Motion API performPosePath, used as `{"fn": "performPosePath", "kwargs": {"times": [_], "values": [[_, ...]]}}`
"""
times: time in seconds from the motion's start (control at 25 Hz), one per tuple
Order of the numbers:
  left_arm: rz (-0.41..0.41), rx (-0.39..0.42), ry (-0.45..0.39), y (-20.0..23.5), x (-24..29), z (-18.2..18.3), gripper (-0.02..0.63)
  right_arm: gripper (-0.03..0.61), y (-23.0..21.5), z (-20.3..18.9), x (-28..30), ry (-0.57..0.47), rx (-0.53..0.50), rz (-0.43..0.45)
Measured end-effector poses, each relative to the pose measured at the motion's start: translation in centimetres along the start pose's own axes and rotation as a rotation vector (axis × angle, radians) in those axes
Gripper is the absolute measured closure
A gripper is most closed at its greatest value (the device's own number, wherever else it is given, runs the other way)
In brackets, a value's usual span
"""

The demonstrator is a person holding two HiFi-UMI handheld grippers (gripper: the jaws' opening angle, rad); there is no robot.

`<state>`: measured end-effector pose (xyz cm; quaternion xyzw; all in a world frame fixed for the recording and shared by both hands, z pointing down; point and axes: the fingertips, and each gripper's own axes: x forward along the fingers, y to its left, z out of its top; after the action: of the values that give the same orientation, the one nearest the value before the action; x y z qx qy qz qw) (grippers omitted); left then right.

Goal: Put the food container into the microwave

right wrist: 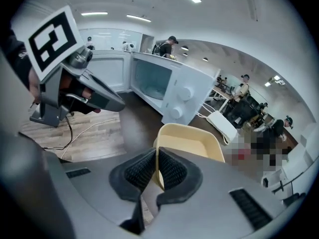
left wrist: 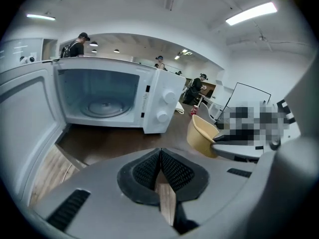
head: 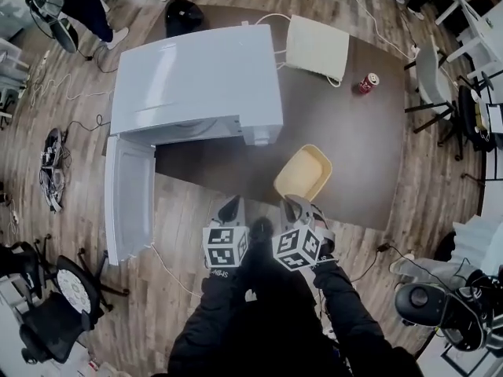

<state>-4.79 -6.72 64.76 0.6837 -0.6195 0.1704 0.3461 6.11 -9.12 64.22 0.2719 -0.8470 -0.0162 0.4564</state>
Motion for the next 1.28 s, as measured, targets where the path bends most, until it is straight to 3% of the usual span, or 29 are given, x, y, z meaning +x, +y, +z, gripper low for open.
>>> {"fn": "performPosePath", "kwargs": {"times": [0.36, 0.72, 0.96, 1.28], "values": [[0.142, -0.118, -0.017, 6.7, -4.6, -2.7, 0.58, 0.543, 8.9, 4.7, -0.2, -0.074, -0.19, 0.171], [0.237, -0.208, -0.035, 12.8, -7.6, -4.6, 0.58, 0.543, 14.0, 9.8, 1.2, -0.156, -0.403, 0.27], [0.239, -0.217, -0.036, 16.8, -7.3, -3.7, 0.58, 0.543, 15.5, 14.5, 4.8, -0.184, -0.538, 0.281], [0.215, -0.195, -0.016, 21.5, -4.5, -0.8, 0.58, 0.543, 13.2, 19.8, 11.2, -0.185, -0.572, 0.24]]}}
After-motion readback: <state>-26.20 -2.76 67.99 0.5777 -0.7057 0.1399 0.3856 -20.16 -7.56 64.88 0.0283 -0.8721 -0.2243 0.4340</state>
